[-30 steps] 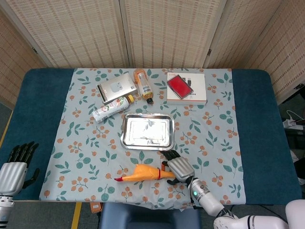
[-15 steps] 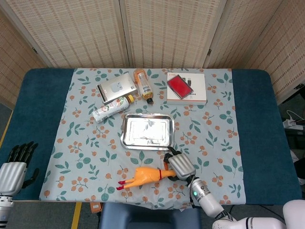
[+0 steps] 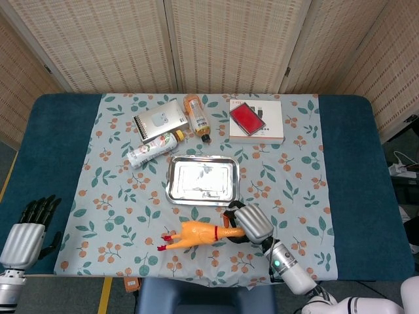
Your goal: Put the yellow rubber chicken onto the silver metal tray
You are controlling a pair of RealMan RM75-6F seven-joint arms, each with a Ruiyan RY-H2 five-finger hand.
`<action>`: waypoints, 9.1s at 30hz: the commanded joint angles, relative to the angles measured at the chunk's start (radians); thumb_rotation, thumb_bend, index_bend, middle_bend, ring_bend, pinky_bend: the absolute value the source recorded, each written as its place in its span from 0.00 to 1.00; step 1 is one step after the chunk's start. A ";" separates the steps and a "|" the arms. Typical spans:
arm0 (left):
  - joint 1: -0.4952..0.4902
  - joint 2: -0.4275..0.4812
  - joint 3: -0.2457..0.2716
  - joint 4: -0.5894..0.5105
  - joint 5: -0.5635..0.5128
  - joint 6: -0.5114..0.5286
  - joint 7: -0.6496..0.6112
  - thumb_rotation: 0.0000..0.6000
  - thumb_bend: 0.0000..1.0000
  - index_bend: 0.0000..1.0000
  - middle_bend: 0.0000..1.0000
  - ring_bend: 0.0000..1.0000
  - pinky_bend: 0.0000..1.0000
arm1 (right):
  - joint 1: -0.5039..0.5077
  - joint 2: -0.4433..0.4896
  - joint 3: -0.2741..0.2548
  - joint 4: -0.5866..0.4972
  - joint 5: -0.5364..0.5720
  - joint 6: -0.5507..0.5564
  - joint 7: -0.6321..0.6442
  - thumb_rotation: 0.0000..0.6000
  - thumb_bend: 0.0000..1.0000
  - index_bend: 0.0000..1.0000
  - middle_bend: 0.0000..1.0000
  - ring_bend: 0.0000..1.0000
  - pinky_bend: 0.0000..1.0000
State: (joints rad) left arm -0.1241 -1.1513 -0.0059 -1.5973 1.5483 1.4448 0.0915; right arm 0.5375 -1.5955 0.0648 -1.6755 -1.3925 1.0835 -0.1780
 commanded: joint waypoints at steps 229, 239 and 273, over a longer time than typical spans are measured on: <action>-0.366 -0.069 -0.041 0.080 -0.047 -0.343 -0.687 1.00 0.31 0.00 0.00 0.00 0.00 | 0.275 -0.420 0.260 0.797 0.206 -0.145 0.100 1.00 0.17 0.00 0.00 0.00 0.25; -0.368 -0.062 -0.044 0.067 -0.055 -0.350 -0.692 1.00 0.31 0.00 0.00 0.00 0.00 | 0.262 -0.327 0.264 0.660 0.252 -0.177 0.015 1.00 0.05 0.00 0.00 0.00 0.06; 0.089 0.016 0.084 0.125 0.075 0.262 -0.161 1.00 0.35 0.00 0.00 0.00 0.00 | -0.426 0.383 -0.191 -0.038 -0.165 0.574 -0.100 1.00 0.03 0.00 0.00 0.00 0.00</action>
State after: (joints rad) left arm -0.0666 -1.1082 0.1060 -1.5117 1.6307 1.6607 -0.1374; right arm 0.1751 -1.2328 -0.0907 -1.7440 -1.5334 1.5977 -0.3259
